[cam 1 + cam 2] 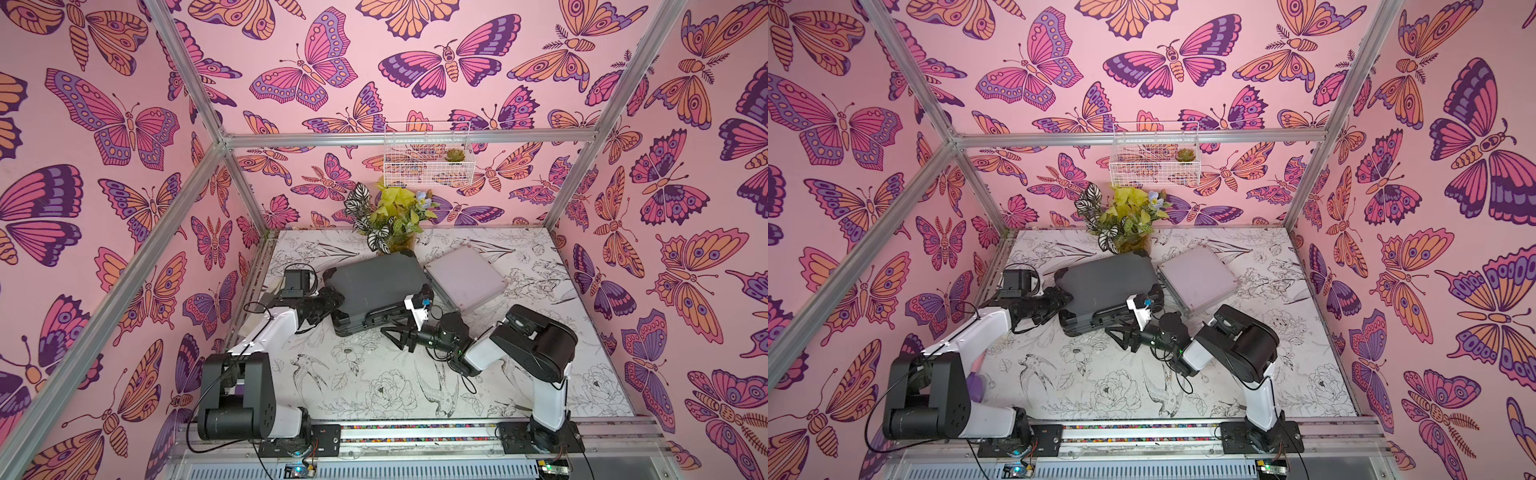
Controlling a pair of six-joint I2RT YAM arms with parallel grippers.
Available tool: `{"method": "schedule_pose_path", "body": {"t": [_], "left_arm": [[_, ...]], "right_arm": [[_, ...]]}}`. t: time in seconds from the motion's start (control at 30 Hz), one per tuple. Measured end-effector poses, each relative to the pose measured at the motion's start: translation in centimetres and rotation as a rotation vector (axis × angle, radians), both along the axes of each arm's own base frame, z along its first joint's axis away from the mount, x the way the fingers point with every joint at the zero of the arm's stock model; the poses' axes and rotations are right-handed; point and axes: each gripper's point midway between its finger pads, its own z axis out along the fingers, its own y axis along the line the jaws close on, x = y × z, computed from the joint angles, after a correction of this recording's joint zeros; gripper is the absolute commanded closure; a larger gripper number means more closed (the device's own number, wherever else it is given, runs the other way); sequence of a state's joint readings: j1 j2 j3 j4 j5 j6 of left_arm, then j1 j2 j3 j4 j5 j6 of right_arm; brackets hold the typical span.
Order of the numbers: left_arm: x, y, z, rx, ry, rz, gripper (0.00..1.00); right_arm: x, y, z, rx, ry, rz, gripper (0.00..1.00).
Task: Open the poker set cases
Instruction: Open the fastener on the poker set case.
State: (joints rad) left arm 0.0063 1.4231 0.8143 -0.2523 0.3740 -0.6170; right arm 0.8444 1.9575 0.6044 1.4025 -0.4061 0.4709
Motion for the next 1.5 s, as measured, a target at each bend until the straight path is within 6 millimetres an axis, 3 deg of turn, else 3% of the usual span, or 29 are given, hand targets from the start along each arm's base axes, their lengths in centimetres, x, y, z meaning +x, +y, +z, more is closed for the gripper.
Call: {"method": "schedule_pose_path", "body": {"t": [0.4,0.6,0.97,1.27,1.5], "left_arm": [[-0.1,0.2,-0.1,-0.001,0.008,0.016,0.22],[-0.1,0.3,0.0,0.002,0.003,0.023,0.21],[-0.1,0.4,0.0,0.0,-0.006,0.028,0.22],[-0.1,0.8,0.2,0.001,-0.01,0.04,0.22],[-0.1,1.0,0.4,0.004,-0.017,0.048,0.22]], "right_arm": [[0.1,-0.2,0.4,0.007,-0.006,-0.013,0.36],[0.1,-0.3,1.4,0.023,-0.02,-0.014,0.36],[-0.2,-0.6,1.0,0.014,-0.008,-0.017,0.36],[-0.8,-1.3,3.2,0.058,-0.021,-0.017,0.36],[-0.8,-2.1,3.8,0.077,0.008,-0.043,0.36]]}}
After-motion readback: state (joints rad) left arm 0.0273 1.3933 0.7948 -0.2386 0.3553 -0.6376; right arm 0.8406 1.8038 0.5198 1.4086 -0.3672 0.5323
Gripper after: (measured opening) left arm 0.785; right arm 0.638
